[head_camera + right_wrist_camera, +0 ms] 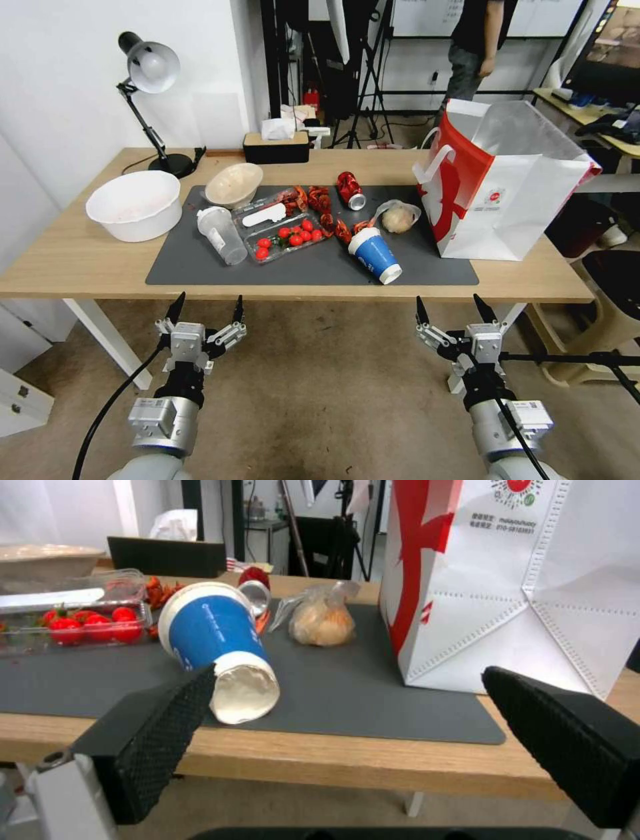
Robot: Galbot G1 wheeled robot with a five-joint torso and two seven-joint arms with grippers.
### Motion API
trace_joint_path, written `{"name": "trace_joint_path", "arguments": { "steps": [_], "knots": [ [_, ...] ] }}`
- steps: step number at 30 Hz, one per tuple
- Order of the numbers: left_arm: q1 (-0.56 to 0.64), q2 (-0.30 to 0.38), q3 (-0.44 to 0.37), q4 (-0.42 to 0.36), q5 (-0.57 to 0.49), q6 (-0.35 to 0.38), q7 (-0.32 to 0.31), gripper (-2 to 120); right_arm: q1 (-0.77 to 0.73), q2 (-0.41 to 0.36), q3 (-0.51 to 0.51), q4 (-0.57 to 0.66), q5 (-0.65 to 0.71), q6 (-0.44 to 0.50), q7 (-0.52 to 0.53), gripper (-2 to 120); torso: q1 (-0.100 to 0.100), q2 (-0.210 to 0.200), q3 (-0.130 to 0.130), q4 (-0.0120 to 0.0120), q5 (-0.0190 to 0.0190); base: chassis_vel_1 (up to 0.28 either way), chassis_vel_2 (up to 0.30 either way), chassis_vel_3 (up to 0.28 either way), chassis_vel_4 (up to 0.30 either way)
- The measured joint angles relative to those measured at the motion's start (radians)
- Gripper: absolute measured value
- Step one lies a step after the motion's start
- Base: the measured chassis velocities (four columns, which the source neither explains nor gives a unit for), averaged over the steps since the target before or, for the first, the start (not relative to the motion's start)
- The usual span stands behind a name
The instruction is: Pick up the trash from the table and place it into the takeout bag.
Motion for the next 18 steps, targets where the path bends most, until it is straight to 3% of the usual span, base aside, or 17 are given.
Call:
{"name": "trace_joint_path", "arguments": {
  "steps": [18],
  "knots": [
    [0.001,0.0,0.002,0.0,0.0,0.001,-0.002,100,0.0,0.0,-0.001,0.0,0.001,-0.002,0.0,100,0.0,0.0,0.0,-0.0001,0.0,0.0,0.0,0.0,0.0]
  ]
}}
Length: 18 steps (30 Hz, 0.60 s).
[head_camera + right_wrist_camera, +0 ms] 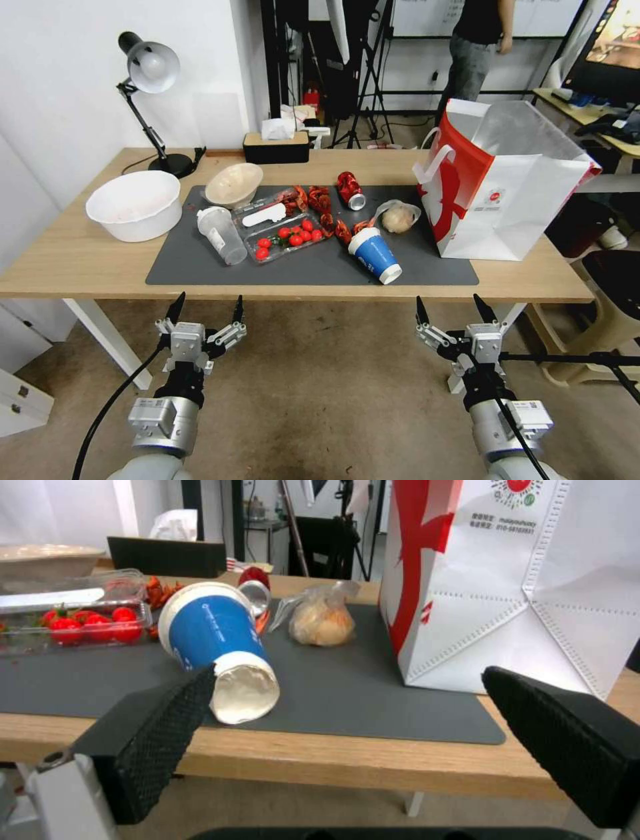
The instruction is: Pick up the trash from the table and place it into the takeout bag.
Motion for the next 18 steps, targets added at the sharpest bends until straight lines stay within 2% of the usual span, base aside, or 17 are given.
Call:
{"name": "trace_joint_path", "arguments": {
  "steps": [2,3,4,6,7,9,15,18],
  "knots": [
    [0.012,-0.009,0.019,-0.007,0.002,0.014,-0.022,100,0.003,-0.002,-0.015,0.0,0.009,-0.018,0.0,100,0.0,0.0,0.0,-0.0004,-0.0003,0.0,0.0,0.0,0.0],
    [0.04,-0.031,0.066,-0.026,0.008,0.047,-0.068,100,0.012,-0.006,-0.055,-0.003,0.029,-0.065,-0.002,100,0.0,0.0,0.0,0.0,-0.0002,0.0,0.0,0.0,0.0],
    [0.04,-0.031,0.066,-0.026,0.008,0.047,-0.068,100,0.012,-0.006,-0.055,-0.003,0.029,-0.065,-0.002,100,0.0,0.0,0.0,0.0,-0.0002,0.0,0.0,0.0,0.0],
    [0.084,-0.064,0.133,-0.055,0.019,0.098,-0.14,100,0.024,-0.012,-0.106,-0.009,0.056,-0.126,-0.005,100,0.0,0.0,0.0,0.0003,0.0003,0.0,0.0,0.0,0.0],
    [0.084,-0.064,0.133,-0.055,0.019,0.098,-0.14,100,0.024,-0.012,-0.106,-0.009,0.056,-0.126,-0.005,100,0.0,0.0,0.0,0.0003,0.0003,0.0,0.0,0.0,0.0],
    [0.113,-0.088,0.179,-0.075,0.027,0.125,-0.186,100,0.036,-0.017,-0.158,-0.015,0.084,-0.187,-0.009,100,0.0,0.0,0.0,0.0005,0.0005,0.0,0.0,0.0,0.0],
    [0.119,-0.097,0.193,-0.08,0.031,0.118,-0.195,100,0.043,-0.023,-0.188,-0.02,0.102,-0.215,-0.014,100,0.0,0.0,0.0,0.0006,0.0007,0.0,0.0,0.0,0.0],
    [0.122,-0.102,0.198,-0.082,0.033,0.102,-0.199,100,0.049,-0.026,-0.198,-0.021,0.11,-0.221,-0.016,100,0.0,0.0,0.0,0.0003,-0.0003,0.0,0.0,0.0,0.0]
  ]
}}
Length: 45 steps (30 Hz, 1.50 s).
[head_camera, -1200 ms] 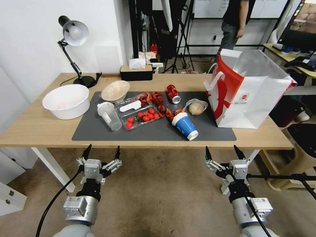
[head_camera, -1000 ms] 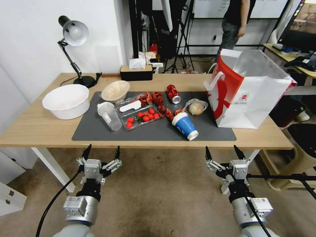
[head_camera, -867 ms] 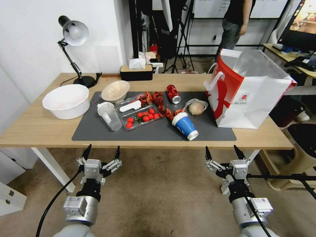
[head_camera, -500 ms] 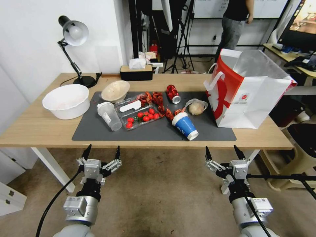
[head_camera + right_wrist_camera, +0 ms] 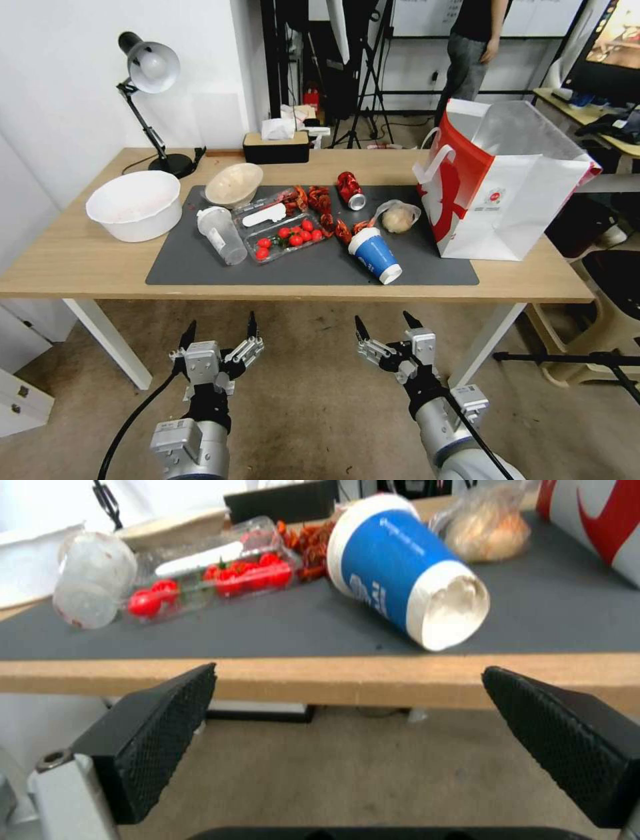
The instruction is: Pick up the trash from the table and place it into the takeout bag.
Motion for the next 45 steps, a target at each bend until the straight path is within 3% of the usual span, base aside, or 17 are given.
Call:
{"name": "trace_joint_path", "arguments": {
  "steps": [3,5,20,33,41,45],
  "knots": [
    [0.001,-0.001,0.001,0.0,0.0,-0.008,0.0,100,0.001,0.0,-0.003,0.0,0.002,0.0,-0.001,100,0.0,0.0,0.0,0.0,-0.0001,0.0,0.0,0.0,0.0],
    [0.003,-0.005,0.001,0.001,0.004,-0.057,0.0,100,0.002,-0.002,-0.005,0.0,0.004,0.024,-0.007,100,0.0,0.0,0.0,-0.0003,0.0002,0.0,0.0,0.0,0.0],
    [0.008,-0.005,-0.014,-0.001,0.012,-0.098,0.004,100,0.007,-0.004,0.003,0.002,0.004,0.078,-0.014,100,0.0,0.0,0.0,-0.0002,0.0002,0.0,0.0,0.0,0.0],
    [0.002,-0.003,-0.037,0.018,0.012,-0.124,0.066,100,0.011,-0.004,0.007,-0.017,0.003,0.097,-0.008,100,0.0,0.0,0.0,-0.0002,0.0003,0.0,0.0,0.0,0.0],
    [-0.015,0.0,-0.049,0.048,0.012,-0.144,0.091,100,0.03,-0.016,0.033,0.0,0.002,0.205,0.003,100,0.0,0.0,0.0,-0.0003,0.0002,0.0,0.0,0.0,0.0],
    [-0.019,0.003,-0.069,0.053,0.008,-0.154,0.102,100,0.126,-0.061,0.059,-0.023,0.075,0.258,-0.016,100,0.0,0.0,0.0,-0.0002,0.0005,0.0,0.0,0.0,0.0]
  ]
}}
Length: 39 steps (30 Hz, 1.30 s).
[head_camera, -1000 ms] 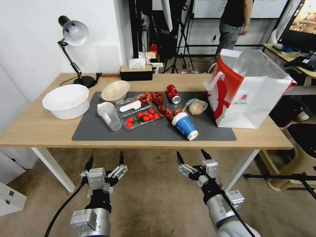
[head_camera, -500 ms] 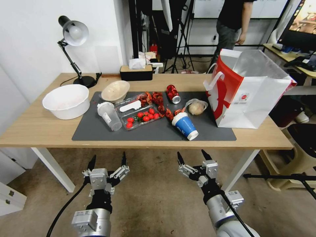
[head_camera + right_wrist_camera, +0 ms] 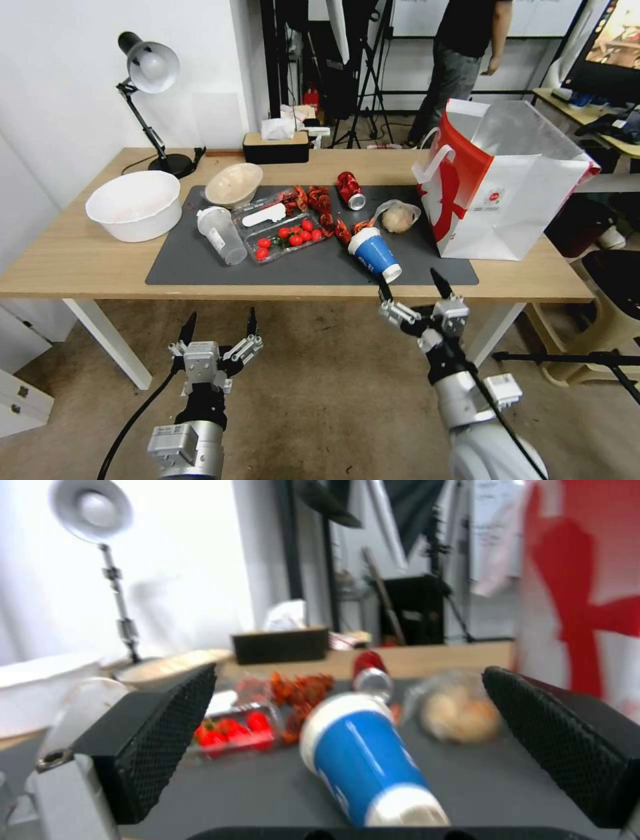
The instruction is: Pick up the trash from the table and place it into the takeout bag.
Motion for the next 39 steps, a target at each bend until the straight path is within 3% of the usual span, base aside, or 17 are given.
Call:
{"name": "trace_joint_path", "arguments": {
  "steps": [3,9,12,19,39],
  "knots": [
    [0.001,0.007,-0.017,-0.001,-0.008,0.006,0.017,100,0.127,-0.07,-0.001,-0.085,0.078,0.024,-0.054,100,0.0,0.0,0.0,0.0001,-0.0001,0.0,0.0,0.0,0.0],
    [0.006,0.011,-0.041,-0.002,-0.03,-0.004,0.056,100,0.263,-0.123,-0.021,-0.185,0.131,0.024,-0.084,100,0.0,0.0,0.0,0.0002,-0.0003,0.0,0.0,0.0,0.0],
    [0.007,0.012,-0.053,0.0,-0.041,-0.009,0.07,100,0.34,-0.16,-0.028,-0.241,0.134,-0.031,-0.081,100,0.0,0.0,0.0,0.0002,-0.0001,0.0,0.0,0.0,0.0],
    [0.005,0.01,-0.06,0.015,-0.054,-0.02,0.073,100,0.359,-0.197,-0.007,-0.223,0.077,-0.203,-0.042,100,0.0,0.0,0.0,-0.0001,-0.0003,0.0,0.0,0.0,0.0],
    [0.005,0.004,-0.06,0.023,-0.059,-0.029,0.072,100,0.374,-0.196,-0.009,-0.275,0.076,-0.261,-0.078,100,0.0,0.0,0.0,0.0,-0.0003,0.0,0.0,0.0,0.0]
  ]
}}
